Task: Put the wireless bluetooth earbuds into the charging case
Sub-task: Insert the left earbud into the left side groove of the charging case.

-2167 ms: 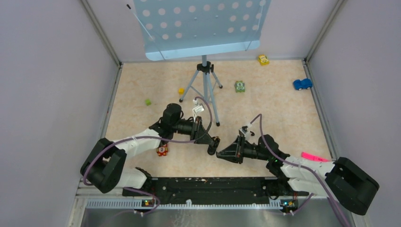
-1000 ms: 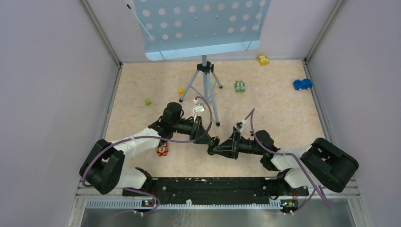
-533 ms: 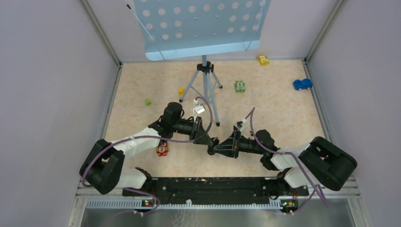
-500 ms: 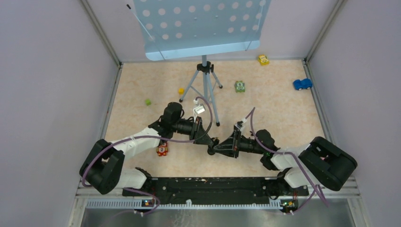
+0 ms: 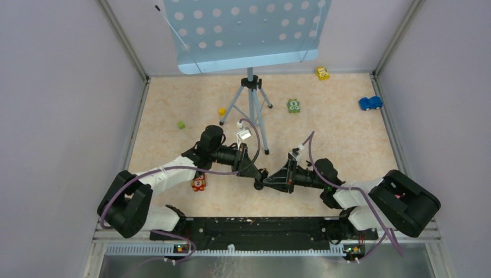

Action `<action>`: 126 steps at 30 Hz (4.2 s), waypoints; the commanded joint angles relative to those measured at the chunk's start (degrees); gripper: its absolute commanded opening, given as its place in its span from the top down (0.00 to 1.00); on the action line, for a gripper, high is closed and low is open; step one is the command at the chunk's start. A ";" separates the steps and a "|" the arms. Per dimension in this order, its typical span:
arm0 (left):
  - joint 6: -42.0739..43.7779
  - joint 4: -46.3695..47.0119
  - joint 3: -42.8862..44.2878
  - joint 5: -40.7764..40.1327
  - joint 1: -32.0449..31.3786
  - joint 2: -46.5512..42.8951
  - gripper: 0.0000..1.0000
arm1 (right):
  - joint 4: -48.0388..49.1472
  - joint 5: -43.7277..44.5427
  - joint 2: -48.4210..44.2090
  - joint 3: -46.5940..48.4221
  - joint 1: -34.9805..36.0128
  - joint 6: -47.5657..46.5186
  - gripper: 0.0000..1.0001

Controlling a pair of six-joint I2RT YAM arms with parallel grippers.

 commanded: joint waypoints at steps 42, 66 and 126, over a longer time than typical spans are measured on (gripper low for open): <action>-0.76 5.22 0.42 2.41 -0.11 0.57 1.00 | 0.10 -0.04 -1.26 -0.37 0.98 -2.31 1.00; -0.28 4.24 0.05 2.41 -0.11 -0.43 1.00 | 9.32 -0.73 5.86 0.15 0.98 0.07 1.00; 3.90 -5.58 2.75 5.49 -0.19 -2.43 1.00 | -9.88 1.20 1.32 5.68 0.98 -10.25 0.57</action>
